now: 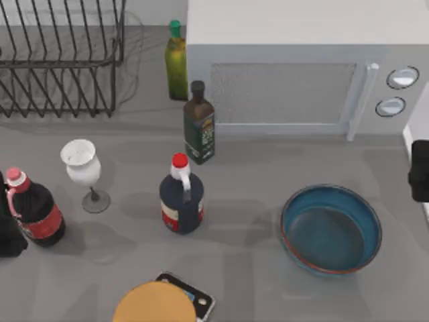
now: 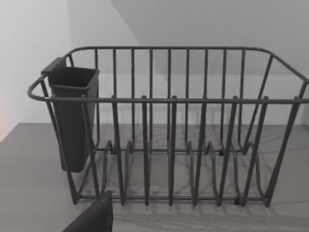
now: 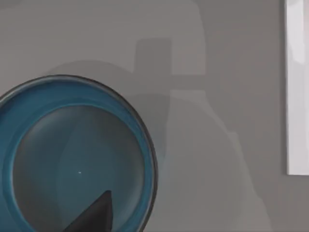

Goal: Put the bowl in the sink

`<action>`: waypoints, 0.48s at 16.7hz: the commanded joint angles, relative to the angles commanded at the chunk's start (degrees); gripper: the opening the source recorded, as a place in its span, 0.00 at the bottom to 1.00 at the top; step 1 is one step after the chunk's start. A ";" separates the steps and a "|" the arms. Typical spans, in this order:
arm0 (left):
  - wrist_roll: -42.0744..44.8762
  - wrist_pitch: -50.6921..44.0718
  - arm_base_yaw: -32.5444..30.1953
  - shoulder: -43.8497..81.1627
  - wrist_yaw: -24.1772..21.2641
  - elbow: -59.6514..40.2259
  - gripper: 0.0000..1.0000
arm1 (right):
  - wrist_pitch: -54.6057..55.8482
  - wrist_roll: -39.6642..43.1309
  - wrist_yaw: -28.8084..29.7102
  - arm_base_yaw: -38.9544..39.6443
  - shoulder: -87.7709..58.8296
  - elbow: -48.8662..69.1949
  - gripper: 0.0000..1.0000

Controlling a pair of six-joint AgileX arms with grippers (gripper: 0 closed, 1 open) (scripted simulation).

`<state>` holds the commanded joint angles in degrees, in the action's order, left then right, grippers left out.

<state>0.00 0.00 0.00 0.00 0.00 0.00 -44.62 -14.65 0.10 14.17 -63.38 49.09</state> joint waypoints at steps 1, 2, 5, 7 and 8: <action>0.00 0.00 0.00 0.00 0.00 0.00 1.00 | -3.45 -1.07 0.00 1.04 -5.14 3.84 1.00; 0.00 0.00 0.00 0.00 0.00 0.00 1.00 | -6.77 -2.10 -0.01 2.04 -10.00 7.54 1.00; 0.00 0.00 0.00 0.00 0.00 0.00 1.00 | -15.52 -4.87 -0.05 4.75 -22.33 17.20 1.00; 0.00 0.00 0.00 0.00 0.00 0.00 1.00 | -19.94 -6.32 -0.07 6.17 -28.15 21.86 1.00; 0.00 0.00 0.00 0.00 0.00 0.00 1.00 | -21.56 -6.88 -0.07 6.70 -30.23 23.52 1.00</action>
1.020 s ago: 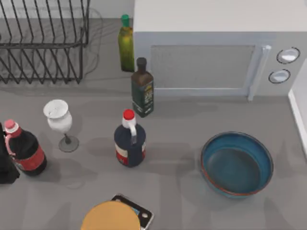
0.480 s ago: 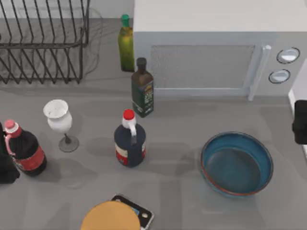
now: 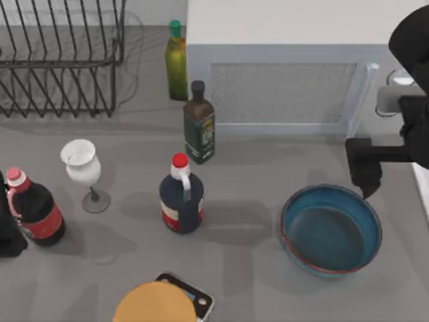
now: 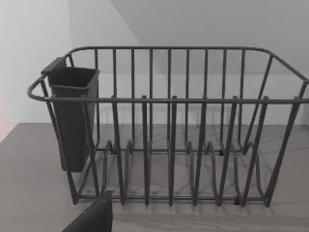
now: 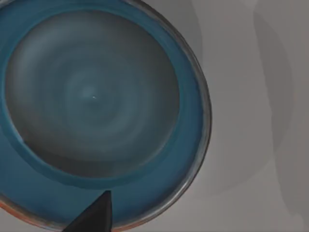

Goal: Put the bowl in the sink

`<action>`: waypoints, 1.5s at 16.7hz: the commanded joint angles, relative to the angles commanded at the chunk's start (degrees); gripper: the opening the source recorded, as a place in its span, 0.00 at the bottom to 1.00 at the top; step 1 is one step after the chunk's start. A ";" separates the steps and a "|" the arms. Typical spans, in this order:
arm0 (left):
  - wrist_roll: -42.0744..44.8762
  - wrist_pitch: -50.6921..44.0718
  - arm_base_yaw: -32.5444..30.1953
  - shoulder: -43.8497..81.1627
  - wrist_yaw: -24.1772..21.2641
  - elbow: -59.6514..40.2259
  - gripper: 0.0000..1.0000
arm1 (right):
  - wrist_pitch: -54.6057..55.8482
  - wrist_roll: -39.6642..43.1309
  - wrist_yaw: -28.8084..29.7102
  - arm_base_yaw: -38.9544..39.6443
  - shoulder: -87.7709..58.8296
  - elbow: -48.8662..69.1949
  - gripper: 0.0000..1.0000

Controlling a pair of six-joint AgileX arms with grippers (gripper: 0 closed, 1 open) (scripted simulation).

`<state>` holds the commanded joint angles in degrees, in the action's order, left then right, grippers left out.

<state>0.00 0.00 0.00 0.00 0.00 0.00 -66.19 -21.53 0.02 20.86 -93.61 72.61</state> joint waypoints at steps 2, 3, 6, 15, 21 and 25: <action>0.00 0.00 0.00 0.00 0.00 0.00 1.00 | -1.95 -0.69 0.00 0.68 -2.46 1.98 1.00; 0.00 0.00 0.00 0.00 0.00 0.00 1.00 | -2.26 -0.80 0.00 0.79 -2.85 2.30 1.00; 0.00 0.00 0.00 0.00 0.00 0.00 1.00 | -2.26 -0.80 0.00 0.79 -2.85 2.30 1.00; 0.00 0.00 0.00 0.00 0.00 0.00 1.00 | 13.81 -0.95 0.01 0.84 -7.74 -8.23 1.00; 0.00 0.00 0.00 0.00 0.00 0.00 1.00 | 20.45 -1.11 0.02 0.98 -10.09 -13.18 1.00; 0.00 0.00 0.00 0.00 0.00 0.00 1.00 | 20.45 -1.11 0.02 0.98 -10.09 -13.18 0.85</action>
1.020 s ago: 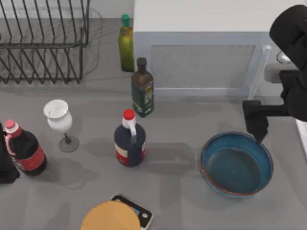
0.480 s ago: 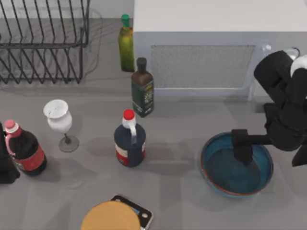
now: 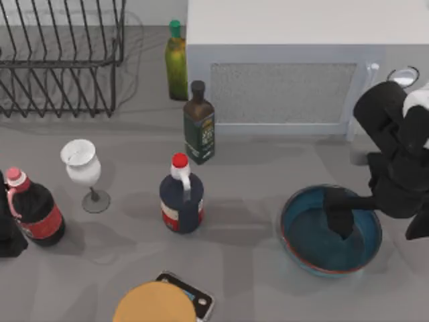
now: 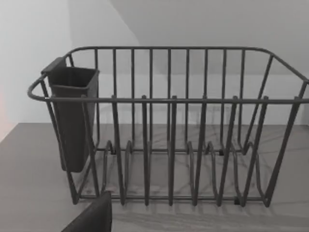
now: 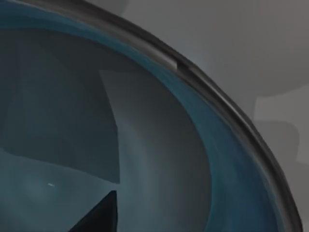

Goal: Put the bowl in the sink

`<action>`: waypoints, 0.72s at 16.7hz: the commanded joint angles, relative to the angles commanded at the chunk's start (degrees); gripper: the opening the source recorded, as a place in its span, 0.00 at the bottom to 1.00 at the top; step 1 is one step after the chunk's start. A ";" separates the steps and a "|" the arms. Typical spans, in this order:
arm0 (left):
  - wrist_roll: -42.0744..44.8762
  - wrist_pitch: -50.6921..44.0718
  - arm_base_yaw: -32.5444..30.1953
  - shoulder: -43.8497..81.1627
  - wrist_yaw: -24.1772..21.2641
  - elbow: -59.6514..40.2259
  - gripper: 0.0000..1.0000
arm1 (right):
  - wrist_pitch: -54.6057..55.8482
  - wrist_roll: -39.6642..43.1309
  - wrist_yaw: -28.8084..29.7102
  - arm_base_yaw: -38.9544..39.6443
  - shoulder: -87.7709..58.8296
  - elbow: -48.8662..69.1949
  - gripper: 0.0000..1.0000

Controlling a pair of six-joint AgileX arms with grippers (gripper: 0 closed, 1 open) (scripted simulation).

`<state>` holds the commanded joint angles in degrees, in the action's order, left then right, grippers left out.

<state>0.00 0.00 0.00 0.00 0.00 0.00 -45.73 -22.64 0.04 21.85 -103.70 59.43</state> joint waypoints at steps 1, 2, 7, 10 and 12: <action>0.00 0.00 0.00 0.00 0.00 0.00 1.00 | 0.00 0.00 0.00 0.00 0.00 0.00 0.77; 0.00 0.00 0.00 0.00 0.00 0.00 1.00 | 0.00 0.00 0.00 0.00 0.00 0.00 0.70; 0.00 0.00 0.00 0.00 0.00 0.00 1.00 | 0.00 0.00 0.00 0.00 0.00 0.00 0.32; 0.00 0.00 0.00 0.00 0.00 0.00 1.00 | 0.00 0.00 0.00 0.00 0.00 0.00 0.10; 0.00 0.00 0.00 0.00 0.00 0.00 1.00 | 0.00 0.00 0.00 0.00 0.00 0.00 0.00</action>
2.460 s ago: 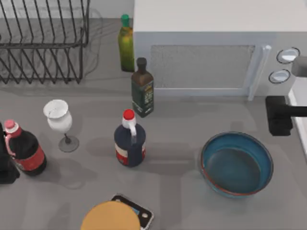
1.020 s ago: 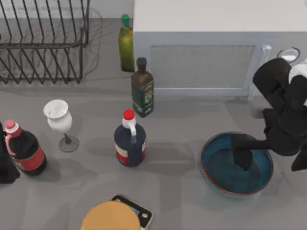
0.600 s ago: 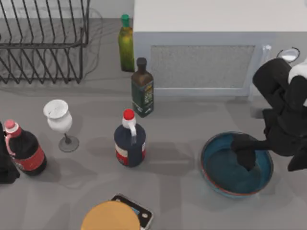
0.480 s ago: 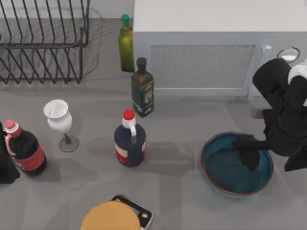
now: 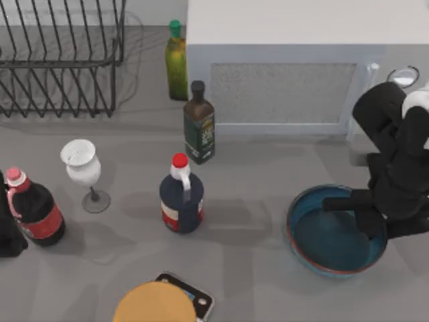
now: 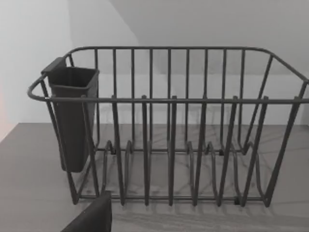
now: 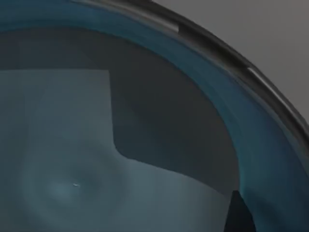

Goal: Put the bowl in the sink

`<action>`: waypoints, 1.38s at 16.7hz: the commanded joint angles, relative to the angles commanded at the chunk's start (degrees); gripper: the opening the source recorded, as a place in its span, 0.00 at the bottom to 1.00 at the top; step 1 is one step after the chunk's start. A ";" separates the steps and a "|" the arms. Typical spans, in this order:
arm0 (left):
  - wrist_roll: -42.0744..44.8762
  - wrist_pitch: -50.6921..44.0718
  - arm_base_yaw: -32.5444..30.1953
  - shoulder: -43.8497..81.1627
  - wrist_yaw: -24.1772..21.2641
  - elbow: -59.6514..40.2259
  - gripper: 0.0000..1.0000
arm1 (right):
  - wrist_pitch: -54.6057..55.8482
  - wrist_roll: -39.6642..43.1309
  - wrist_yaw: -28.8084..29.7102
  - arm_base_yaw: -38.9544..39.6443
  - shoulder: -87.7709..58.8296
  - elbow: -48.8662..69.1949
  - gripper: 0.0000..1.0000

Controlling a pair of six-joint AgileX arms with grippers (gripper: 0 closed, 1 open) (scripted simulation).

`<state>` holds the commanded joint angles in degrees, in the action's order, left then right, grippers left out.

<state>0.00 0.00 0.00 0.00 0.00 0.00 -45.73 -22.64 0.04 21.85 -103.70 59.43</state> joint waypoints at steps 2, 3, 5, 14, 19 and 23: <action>0.00 0.00 0.00 0.00 0.00 0.00 1.00 | 0.00 0.00 0.00 0.00 0.00 0.00 0.00; 0.00 0.00 0.00 0.00 0.00 0.00 1.00 | 0.00 0.00 0.00 0.00 0.00 0.00 0.00; 0.00 0.00 0.00 0.00 0.00 0.00 1.00 | 0.00 0.00 0.00 0.00 0.00 0.00 0.00; 0.00 0.00 0.00 0.00 0.00 0.00 1.00 | -10.02 -0.05 0.06 -0.04 1.77 8.74 0.00; 0.00 0.00 0.00 0.00 0.00 0.00 1.00 | -28.51 0.21 0.05 -0.23 5.36 21.40 0.00; 0.00 0.00 0.00 0.00 0.00 0.00 1.00 | -34.05 0.46 0.03 -0.38 7.67 26.49 0.00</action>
<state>0.00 0.00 0.00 0.00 0.00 0.00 -79.79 -22.17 0.07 21.47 -96.03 85.91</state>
